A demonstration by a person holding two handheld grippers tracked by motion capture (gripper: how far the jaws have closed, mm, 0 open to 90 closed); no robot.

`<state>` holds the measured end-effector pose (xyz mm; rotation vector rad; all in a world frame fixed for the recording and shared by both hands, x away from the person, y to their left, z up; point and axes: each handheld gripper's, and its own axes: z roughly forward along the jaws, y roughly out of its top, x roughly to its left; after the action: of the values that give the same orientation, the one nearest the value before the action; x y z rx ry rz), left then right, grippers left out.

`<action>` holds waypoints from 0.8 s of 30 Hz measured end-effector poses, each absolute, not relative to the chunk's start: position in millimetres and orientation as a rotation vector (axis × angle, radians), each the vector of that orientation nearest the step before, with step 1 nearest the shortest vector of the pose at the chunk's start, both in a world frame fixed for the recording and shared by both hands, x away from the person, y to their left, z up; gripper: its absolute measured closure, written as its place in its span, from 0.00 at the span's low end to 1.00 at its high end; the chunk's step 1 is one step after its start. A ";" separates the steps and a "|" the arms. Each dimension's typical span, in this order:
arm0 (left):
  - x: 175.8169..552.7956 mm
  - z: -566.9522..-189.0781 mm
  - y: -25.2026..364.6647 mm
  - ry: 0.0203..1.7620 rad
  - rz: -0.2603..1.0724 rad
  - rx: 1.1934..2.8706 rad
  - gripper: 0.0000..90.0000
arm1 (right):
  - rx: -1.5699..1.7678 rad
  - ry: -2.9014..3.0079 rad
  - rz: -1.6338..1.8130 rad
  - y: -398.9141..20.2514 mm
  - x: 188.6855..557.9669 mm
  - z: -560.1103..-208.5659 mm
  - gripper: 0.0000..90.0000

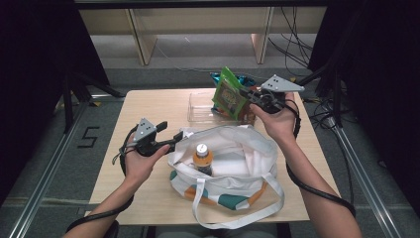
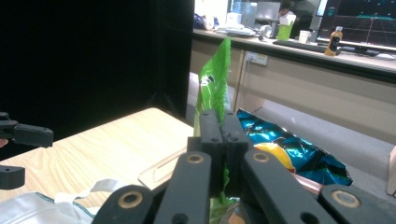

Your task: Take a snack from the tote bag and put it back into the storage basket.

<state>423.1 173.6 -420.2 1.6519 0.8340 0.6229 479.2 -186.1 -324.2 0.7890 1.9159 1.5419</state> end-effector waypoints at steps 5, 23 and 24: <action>422.7 -420.3 172.9 0.835 0.619 1.651 0.30 | 0.778 1.908 1.541 -187.1 484.0 -326.3 1.00; 423.0 -420.3 173.6 0.834 0.621 1.651 0.30 | 0.786 1.898 1.545 -183.7 493.4 -329.9 1.00; 423.0 -420.2 173.6 0.834 0.621 1.651 0.30 | 0.781 1.890 1.540 -183.6 494.2 -330.3 1.00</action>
<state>423.0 173.6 -420.2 1.6509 0.8337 0.6208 494.2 -183.6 -330.3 0.7807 1.8900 1.5401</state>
